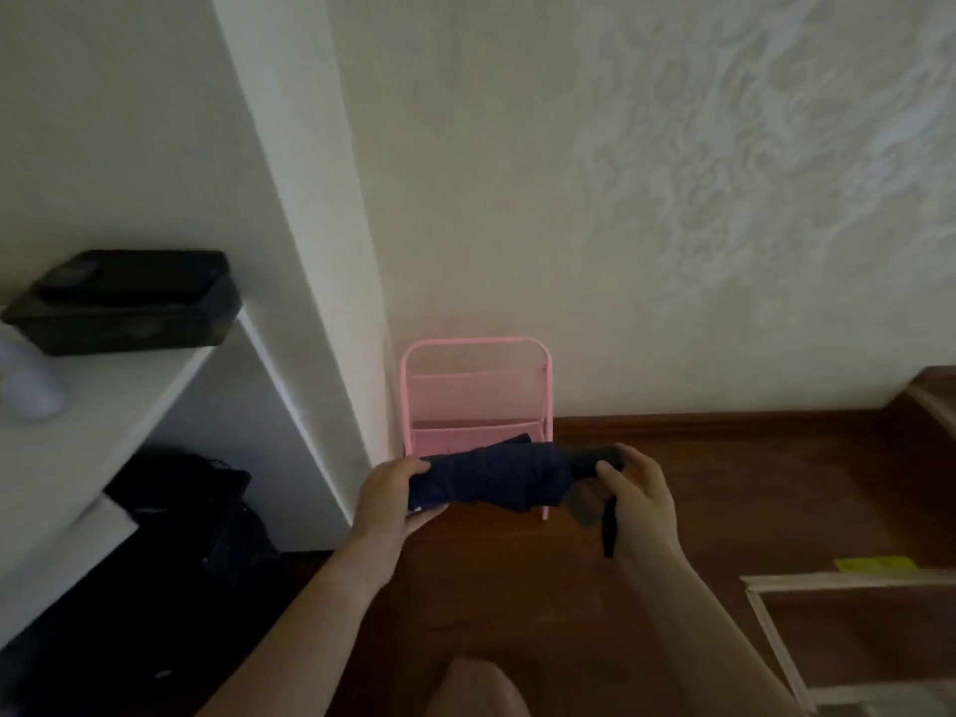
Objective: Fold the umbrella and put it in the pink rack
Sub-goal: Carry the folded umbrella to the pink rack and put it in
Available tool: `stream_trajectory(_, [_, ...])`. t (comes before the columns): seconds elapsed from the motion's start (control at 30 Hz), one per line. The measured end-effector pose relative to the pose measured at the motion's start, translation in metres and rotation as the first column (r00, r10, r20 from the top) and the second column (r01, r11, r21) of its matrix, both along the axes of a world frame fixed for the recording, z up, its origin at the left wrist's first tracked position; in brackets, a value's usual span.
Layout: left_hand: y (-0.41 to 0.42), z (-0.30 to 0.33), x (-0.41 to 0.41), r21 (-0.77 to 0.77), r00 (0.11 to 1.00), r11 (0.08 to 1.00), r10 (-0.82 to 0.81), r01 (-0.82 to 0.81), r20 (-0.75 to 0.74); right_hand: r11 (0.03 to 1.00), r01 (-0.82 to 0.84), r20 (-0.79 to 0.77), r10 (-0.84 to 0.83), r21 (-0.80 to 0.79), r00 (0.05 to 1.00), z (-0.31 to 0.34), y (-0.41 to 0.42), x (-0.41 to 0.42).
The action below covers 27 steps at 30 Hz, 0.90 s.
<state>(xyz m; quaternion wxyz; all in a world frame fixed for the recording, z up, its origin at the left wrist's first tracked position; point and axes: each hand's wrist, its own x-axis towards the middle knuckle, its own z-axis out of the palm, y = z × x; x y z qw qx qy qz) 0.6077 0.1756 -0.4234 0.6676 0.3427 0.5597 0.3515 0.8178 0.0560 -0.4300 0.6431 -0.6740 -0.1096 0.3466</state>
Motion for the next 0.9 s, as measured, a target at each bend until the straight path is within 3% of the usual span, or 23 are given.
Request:
stream_trajectory(0.13, [0.073, -0.059, 0.041, 0.188, 0.971, 0.970, -0.115, 0.156, -0.211, 0.991, 0.007, -0.007, -0.008, -0.132, 1.000, -0.054, 0.068, 0.048])
stream_trajectory(0.23, [0.141, -0.101, 0.068, 0.241, 0.915, 0.937, -0.151, 0.254, -0.375, 0.983, 0.001, 0.019, 0.002, -0.184, 1.000, -0.095, 0.138, 0.082])
stream_trajectory(0.37, [0.231, -0.161, 0.100, 0.222, 0.839, 0.912, -0.194, 0.344, -0.508, 0.950, -0.063, 0.052, 0.083, -0.307, 0.995, -0.163, 0.235, 0.120])
stream_trajectory(0.53, [0.317, -0.240, 0.114, 0.138, 0.700, 0.870, -0.277, 0.474, -0.658, 0.829, -0.076, 0.261, 0.260, -0.554, 0.930, -0.244, 0.320, 0.153])
stream_trajectory(0.7, [0.332, -0.296, 0.126, 0.138, 0.536, 0.771, -0.290, 0.622, -0.793, 0.720, 0.003, 0.373, 0.356, -0.694, 0.856, -0.300, 0.350, 0.173])
stream_trajectory(0.83, [0.330, -0.329, 0.122, 0.140, 0.471, 0.707, -0.297, 0.693, -0.831, 0.727, 0.006, 0.436, 0.404, -0.687, 0.804, -0.318, 0.354, 0.169])
stream_trajectory(0.9, [0.328, -0.335, 0.119, 0.156, 0.437, 0.656, -0.290, 0.739, -0.851, 0.720, -0.030, 0.480, 0.493, -0.694, 0.726, -0.321, 0.351, 0.162])
